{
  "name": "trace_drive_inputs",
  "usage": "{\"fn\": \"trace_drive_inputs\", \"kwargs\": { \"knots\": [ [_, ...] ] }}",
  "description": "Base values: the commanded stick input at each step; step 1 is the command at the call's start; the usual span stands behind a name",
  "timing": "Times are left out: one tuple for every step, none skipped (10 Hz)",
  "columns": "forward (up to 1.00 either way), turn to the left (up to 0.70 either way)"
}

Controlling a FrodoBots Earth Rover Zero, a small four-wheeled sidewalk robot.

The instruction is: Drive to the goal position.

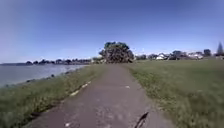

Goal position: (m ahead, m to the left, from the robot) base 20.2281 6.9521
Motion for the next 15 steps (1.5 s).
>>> {"fn": "trace_drive_inputs", "kwargs": {
  "knots": [
    [0.70,0.00],
    [0.70,0.00],
    [0.45,0.00],
    [0.00,0.00],
    [0.00,0.00],
    [0.00,0.00],
    [0.00,0.00],
    [0.00,0.00],
    [0.00,0.00],
    [0.00,0.00],
    [0.00,0.00],
    [0.00,0.00],
    [0.00,-0.16],
    [0.00,-0.37],
    [0.70,-0.27]
  ]
}}
